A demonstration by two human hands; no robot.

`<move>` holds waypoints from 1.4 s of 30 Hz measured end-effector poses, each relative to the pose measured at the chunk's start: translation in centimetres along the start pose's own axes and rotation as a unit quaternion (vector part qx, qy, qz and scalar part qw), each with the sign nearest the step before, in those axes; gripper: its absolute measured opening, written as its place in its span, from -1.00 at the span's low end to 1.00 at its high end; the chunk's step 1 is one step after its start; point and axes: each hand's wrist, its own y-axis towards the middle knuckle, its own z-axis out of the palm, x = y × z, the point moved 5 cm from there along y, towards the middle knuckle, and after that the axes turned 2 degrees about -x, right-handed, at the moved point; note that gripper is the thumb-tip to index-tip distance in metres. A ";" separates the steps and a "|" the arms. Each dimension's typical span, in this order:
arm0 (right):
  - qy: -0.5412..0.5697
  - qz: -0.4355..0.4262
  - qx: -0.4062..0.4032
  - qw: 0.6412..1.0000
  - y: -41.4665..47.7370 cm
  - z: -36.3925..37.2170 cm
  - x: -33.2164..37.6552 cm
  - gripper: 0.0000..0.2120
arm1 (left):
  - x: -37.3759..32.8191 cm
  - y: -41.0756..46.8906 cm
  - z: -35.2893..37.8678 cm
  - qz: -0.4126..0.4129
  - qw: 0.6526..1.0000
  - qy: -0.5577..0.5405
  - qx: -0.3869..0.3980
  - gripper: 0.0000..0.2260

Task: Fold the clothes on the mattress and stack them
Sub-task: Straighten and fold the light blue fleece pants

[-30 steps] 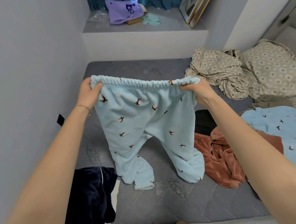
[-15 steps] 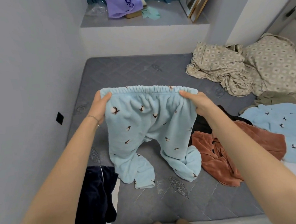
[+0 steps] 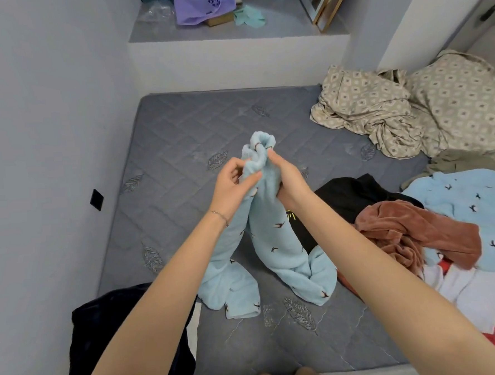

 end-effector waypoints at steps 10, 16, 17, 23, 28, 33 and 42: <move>-0.005 0.015 0.004 1.000 -0.6 -2.4 -0.8 -0.55 | 0.9 -0.5 1.0 -0.013 0.986 0.077 0.148 -0.74; -0.014 -0.007 0.105 0.994 -1.6 -3.1 0.0 -0.68 | 1.8 1.8 -2.1 -0.046 0.998 0.052 -0.006 -0.70; -0.008 -0.005 0.143 0.990 -1.8 -3.0 0.1 -0.63 | 2.1 2.1 -2.1 -0.073 0.997 0.033 0.024 -0.60; -0.014 0.002 0.280 0.960 -3.0 -3.2 1.6 -0.58 | 1.6 2.5 -1.9 -0.136 0.969 -0.029 0.204 -0.55; -0.279 -0.035 0.174 0.944 -2.6 -5.4 2.7 -0.43 | 1.1 2.3 -2.4 -0.111 0.988 0.044 0.096 -0.69; -0.535 -0.109 0.145 0.825 -3.5 -3.5 3.8 -0.34 | 0.5 1.0 -0.3 -0.064 0.985 0.097 0.127 -0.61; -0.299 -0.108 0.178 0.931 -6.5 -2.3 2.5 -0.72 | 2.8 -2.2 -2.9 -0.159 0.947 0.097 0.262 -0.56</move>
